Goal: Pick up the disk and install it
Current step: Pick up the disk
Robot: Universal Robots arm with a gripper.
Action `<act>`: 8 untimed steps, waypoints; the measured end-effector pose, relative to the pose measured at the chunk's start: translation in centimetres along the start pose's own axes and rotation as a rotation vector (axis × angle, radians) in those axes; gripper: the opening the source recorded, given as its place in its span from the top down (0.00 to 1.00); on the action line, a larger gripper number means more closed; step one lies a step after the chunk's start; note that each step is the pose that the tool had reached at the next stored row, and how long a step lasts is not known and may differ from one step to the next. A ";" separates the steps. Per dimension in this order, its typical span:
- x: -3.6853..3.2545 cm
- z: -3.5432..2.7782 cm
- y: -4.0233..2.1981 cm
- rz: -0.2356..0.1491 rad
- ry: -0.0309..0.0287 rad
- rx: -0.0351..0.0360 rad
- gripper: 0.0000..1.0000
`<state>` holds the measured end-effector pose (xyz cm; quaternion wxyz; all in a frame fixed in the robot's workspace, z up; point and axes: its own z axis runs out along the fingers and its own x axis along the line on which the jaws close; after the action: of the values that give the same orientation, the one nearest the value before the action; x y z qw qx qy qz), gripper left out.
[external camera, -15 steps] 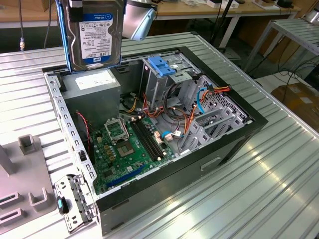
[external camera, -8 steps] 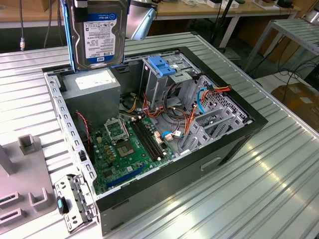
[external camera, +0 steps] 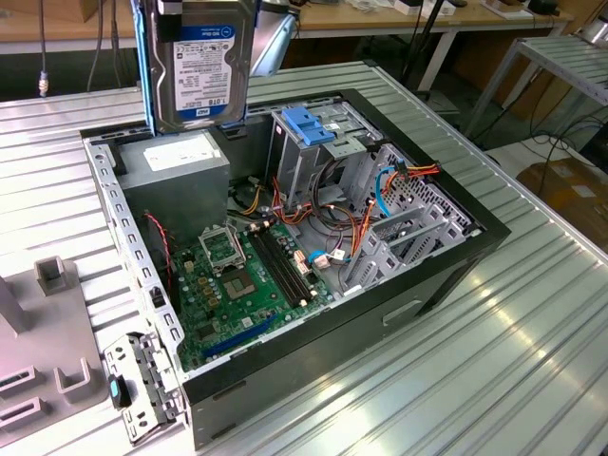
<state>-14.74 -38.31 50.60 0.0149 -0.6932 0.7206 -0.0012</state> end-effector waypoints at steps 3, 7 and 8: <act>0.02 0.00 -0.35 0.000 0.0001 -0.0001 0.63; 0.03 0.00 -0.45 0.000 0.0001 -0.0001 0.63; 0.03 0.00 -0.45 0.001 0.0001 -0.0001 0.63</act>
<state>-14.29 -38.36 50.61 0.0148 -0.6927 0.7210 -0.0012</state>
